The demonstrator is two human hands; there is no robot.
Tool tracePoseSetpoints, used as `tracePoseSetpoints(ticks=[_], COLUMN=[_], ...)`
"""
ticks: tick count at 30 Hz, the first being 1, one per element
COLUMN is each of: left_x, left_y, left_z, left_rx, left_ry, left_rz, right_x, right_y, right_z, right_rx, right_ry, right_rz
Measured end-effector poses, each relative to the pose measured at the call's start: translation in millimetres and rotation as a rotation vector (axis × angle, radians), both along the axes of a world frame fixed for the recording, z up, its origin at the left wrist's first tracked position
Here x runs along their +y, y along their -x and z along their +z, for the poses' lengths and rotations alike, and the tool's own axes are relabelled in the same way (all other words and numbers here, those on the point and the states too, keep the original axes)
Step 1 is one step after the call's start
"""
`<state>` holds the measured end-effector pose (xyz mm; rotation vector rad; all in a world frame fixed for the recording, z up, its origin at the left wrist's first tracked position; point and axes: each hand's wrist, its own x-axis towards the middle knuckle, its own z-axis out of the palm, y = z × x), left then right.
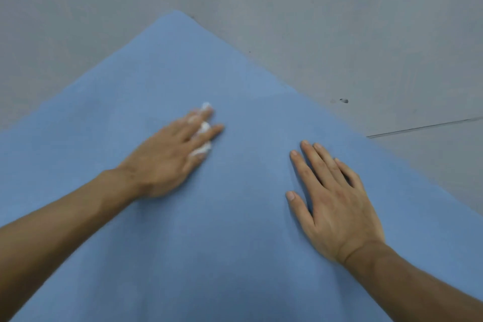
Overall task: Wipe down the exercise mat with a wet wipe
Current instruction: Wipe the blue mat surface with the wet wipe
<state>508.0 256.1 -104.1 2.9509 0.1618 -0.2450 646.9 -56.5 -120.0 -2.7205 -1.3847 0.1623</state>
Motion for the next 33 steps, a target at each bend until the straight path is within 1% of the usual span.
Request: tracePoseSetpoints(ticks=[3, 5, 7, 9, 11, 13, 16, 20, 23, 25, 27, 30, 32, 33], left_x=[40.0, 46.1, 37.6, 19.7, -6.9, -41.0, -76.7, -73.8, -48.4, -26.7, -5.9, 11.7, 11.3, 5.8], left_y=[-12.0, -36.1, -67.2, -98.9, -127.7, -149.3, -157.7, -121.4, -77.0, -55.6, -49.1, -71.5, -100.4, -114.9], left_z=[1.7, -1.2, -4.4, -5.5, -5.5, -6.0, -4.9, -1.6, -0.5, -1.7, -2.9, -6.2, -6.9, -6.4], left_rx=[0.008, -0.015, -0.034, -0.046, -0.045, -0.042, -0.050, -0.020, -0.001, 0.005, 0.015, -0.006, -0.023, -0.032], left_ry=[-0.001, 0.001, 0.026, 0.051, 0.044, 0.014, 0.012, -0.004, -0.010, -0.055, -0.058, -0.019, -0.002, 0.001], left_rz=[0.217, 0.320, 0.377, 0.384, 0.304, 0.175, 0.077, -0.143, -0.218, -0.168, -0.010, 0.237, 0.340, 0.359], right_x=[-0.5, -0.6, -0.6, 0.0, 0.7, 0.6, 1.1, 1.0, 0.4, -0.2, -0.4, -0.7, -1.1, -1.0], right_y=[-0.1, 0.2, -0.4, -0.5, -0.8, -0.9, -0.6, -1.2, -1.4, -1.6, -2.0, -2.4, -2.7, -2.9], right_z=[1.2, 1.6, 1.2, 1.5, 2.1, 2.9, 2.6, 1.8, 0.7, -0.4, -0.9, -1.3, -2.1, -2.1], right_rx=[0.002, 0.002, -0.002, -0.004, -0.005, -0.002, 0.000, 0.000, 0.001, 0.004, 0.005, -0.001, 0.000, 0.002], right_ry=[-0.002, 0.004, 0.011, 0.012, 0.007, 0.006, 0.002, -0.010, -0.019, -0.016, -0.018, -0.023, -0.023, -0.023], right_rz=[-0.002, 0.001, 0.007, 0.008, 0.007, 0.009, 0.009, 0.006, 0.005, 0.006, 0.006, 0.010, 0.013, 0.015])
